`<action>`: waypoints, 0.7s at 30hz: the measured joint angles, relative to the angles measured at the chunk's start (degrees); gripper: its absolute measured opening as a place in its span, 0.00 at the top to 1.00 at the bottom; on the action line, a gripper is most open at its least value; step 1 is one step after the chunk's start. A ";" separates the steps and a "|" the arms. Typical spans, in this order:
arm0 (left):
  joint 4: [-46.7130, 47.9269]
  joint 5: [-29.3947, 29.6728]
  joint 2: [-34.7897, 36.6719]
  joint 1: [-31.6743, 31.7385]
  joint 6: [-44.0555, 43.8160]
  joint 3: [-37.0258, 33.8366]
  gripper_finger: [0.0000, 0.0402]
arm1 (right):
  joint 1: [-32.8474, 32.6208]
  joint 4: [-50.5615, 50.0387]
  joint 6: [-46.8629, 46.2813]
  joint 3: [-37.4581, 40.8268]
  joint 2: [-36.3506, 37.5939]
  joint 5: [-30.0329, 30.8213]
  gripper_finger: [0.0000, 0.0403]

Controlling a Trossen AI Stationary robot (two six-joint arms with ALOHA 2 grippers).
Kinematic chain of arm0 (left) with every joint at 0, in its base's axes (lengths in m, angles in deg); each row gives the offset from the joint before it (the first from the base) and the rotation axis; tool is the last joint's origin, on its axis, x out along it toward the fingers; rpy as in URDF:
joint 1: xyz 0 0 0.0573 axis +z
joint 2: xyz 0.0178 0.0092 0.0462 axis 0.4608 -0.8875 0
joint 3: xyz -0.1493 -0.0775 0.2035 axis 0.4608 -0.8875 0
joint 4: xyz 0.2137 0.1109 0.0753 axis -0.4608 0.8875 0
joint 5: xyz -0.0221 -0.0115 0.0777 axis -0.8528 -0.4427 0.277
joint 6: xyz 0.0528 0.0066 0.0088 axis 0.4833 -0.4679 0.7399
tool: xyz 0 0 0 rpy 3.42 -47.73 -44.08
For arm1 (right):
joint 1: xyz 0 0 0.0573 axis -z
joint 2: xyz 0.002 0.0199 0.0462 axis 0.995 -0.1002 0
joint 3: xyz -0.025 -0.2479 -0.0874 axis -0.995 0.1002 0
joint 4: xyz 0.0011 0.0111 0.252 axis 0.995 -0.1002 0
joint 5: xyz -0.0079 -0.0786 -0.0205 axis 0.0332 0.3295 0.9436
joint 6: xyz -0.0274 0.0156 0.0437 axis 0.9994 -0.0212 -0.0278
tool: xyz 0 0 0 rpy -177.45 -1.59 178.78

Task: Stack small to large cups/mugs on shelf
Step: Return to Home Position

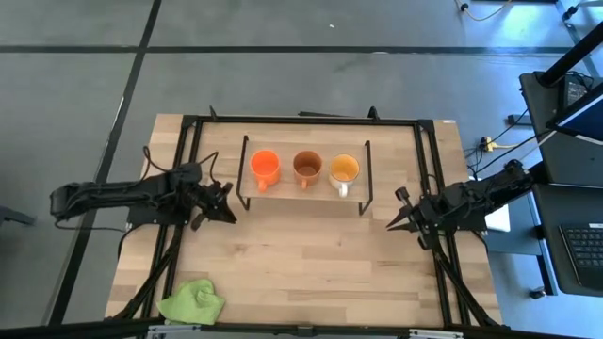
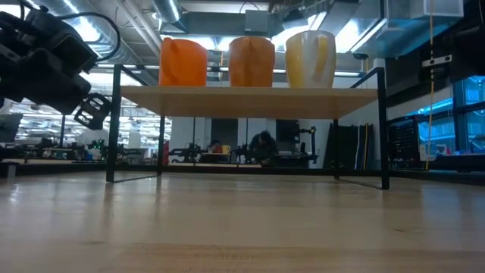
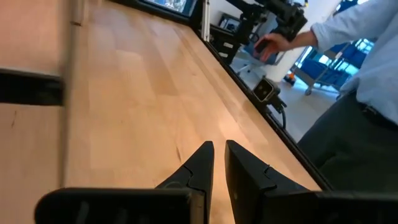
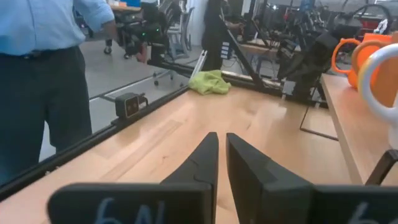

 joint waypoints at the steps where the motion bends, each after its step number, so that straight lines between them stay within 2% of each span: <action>1: 0.05 -1.14 -0.08 1.40 0.00 0.00 0.91 | 0.00 -0.02 0.30 0.00 -0.41 0.02 0.91; 4: 0.23 -3.86 -0.42 4.39 -1.63 0.00 0.91 | 0.00 0.03 0.53 0.00 -1.57 0.01 0.91; 8: 0.23 -3.72 -0.55 5.45 -6.32 0.00 0.91 | 0.00 0.13 0.62 0.00 -1.82 0.02 0.91; 21: -0.32 7.33 -0.55 5.43 -6.95 0.00 0.91 | 0.00 0.09 0.66 0.00 -1.83 0.02 0.91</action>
